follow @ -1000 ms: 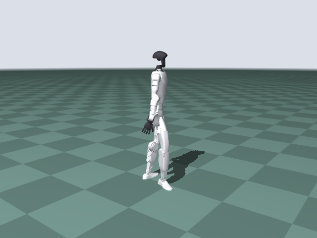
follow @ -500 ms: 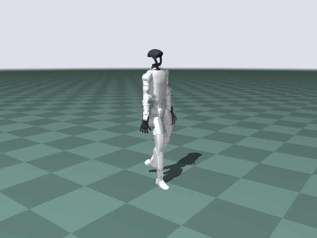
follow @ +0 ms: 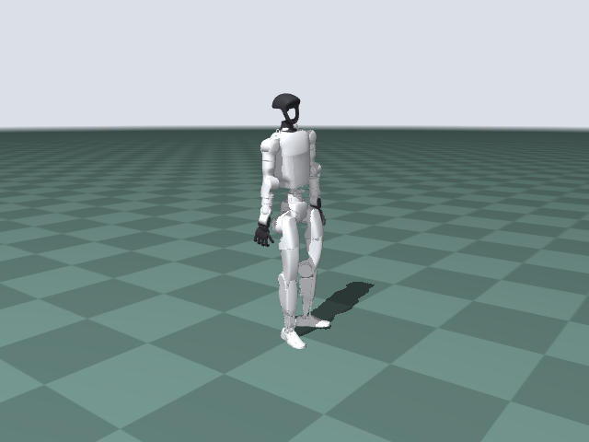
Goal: In place motions
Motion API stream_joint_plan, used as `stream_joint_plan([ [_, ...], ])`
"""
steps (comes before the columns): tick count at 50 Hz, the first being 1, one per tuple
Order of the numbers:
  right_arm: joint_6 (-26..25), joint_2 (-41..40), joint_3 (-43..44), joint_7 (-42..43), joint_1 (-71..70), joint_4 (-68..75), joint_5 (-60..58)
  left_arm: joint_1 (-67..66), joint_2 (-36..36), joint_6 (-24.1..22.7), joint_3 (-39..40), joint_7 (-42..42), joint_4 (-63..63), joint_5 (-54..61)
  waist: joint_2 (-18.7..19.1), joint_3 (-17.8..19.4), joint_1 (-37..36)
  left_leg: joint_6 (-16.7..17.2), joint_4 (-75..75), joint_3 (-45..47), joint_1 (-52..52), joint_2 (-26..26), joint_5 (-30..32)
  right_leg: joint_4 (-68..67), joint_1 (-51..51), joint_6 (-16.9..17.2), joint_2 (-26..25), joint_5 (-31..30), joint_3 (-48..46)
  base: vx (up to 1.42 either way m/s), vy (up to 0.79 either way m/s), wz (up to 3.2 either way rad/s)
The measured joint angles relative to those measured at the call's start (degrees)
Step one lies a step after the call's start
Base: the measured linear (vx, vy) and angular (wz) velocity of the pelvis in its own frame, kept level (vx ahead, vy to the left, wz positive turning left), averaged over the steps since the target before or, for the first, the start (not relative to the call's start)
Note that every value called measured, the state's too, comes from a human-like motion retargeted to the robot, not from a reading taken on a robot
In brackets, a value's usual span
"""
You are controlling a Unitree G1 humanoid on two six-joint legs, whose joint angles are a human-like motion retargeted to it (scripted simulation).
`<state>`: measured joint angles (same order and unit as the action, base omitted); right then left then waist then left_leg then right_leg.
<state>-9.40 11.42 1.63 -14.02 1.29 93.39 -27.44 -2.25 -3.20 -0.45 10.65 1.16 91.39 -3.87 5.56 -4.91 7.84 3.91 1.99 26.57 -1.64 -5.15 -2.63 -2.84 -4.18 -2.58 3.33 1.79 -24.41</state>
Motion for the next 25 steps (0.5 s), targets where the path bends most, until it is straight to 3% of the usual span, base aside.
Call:
stream_joint_plan([
  [8, -0.94, -0.13, 0.06, 1.15, 0.62, 1.92, -1.25, 0.05, -0.34, -0.13, 1.91, -0.75, -0.67, 2.31, -1.9, -1.01, -3.05, -2.31, 0.53, -0.17, 1.22, 2.27, -2.01, -0.49, -0.34, 0.51, 1.39, -0.47, 2.66, 0.11, 0.11, -0.27],
  [25, 1.3, -2.24, -4.03, -2.45, -2.37, -4.91, -1.96, -0.02, 0.02, -0.36, 1.41, -0.34, -0.55, 1.03, -1.56, -1.98, -2.47, -3.25, -0.52, -0.5, 1.77, 4.05, -3.47, -2.0, -2.36, 1.67, 1.61, -1.05, 5.55, 0.04, 0.08, -0.15],
])
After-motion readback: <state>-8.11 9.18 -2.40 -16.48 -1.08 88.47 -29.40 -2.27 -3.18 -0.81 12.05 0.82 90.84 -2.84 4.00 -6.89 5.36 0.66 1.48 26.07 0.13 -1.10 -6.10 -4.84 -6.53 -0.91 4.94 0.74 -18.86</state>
